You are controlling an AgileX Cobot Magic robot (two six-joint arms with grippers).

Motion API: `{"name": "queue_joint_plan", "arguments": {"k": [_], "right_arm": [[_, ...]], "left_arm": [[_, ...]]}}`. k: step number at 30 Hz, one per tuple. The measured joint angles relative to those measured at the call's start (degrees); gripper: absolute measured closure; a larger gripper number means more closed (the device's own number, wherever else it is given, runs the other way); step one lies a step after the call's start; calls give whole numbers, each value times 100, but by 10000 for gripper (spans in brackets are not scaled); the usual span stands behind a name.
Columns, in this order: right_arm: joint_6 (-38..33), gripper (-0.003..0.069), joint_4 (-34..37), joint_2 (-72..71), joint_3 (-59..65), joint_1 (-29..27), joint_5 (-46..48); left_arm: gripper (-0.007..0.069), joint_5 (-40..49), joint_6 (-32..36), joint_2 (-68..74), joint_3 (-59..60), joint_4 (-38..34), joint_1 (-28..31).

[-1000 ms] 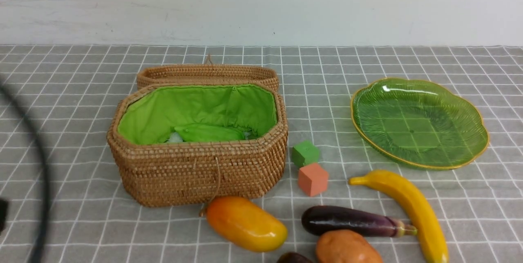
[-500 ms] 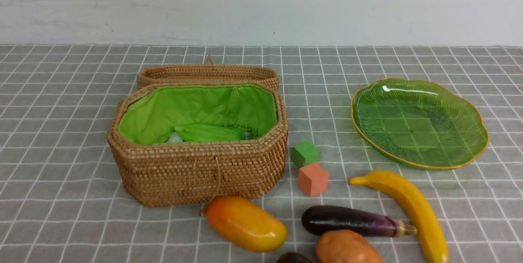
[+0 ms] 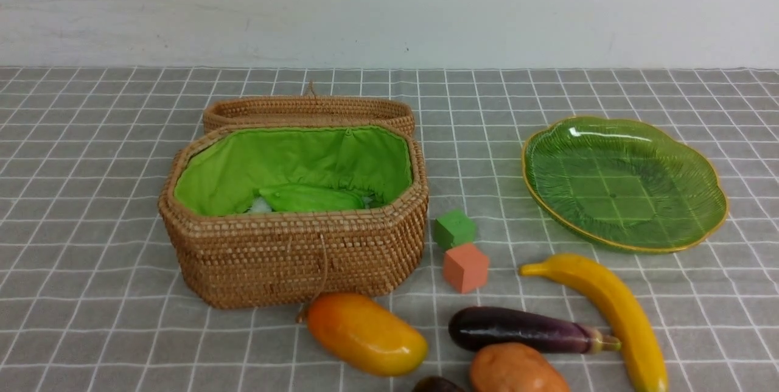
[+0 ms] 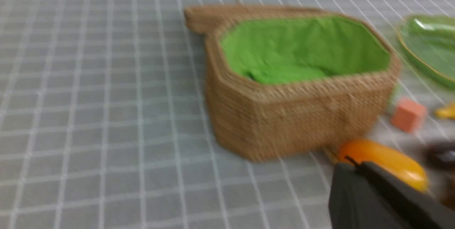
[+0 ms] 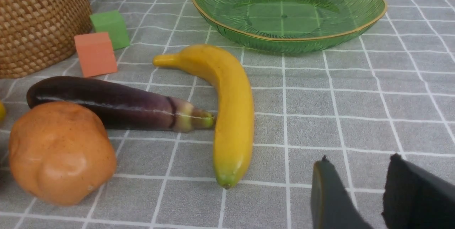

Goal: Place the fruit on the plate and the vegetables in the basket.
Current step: Use the right arm to grab a potato and put it into the left basket

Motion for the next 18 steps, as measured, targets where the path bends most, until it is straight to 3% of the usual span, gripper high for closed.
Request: {"name": "queue_joint_plan", "arguments": {"k": [6,13,18], "right_arm": [[0,419,0,0,0,0,0],[0,419,0,0,0,0,0],[0,419,0,0,0,0,0]], "left_arm": [[638,-1760,44,-948,1817,107,697],[638,-1862,44,-1412,3283,111,776],[638,-1624,44,-1412,3465,106,781]]}}
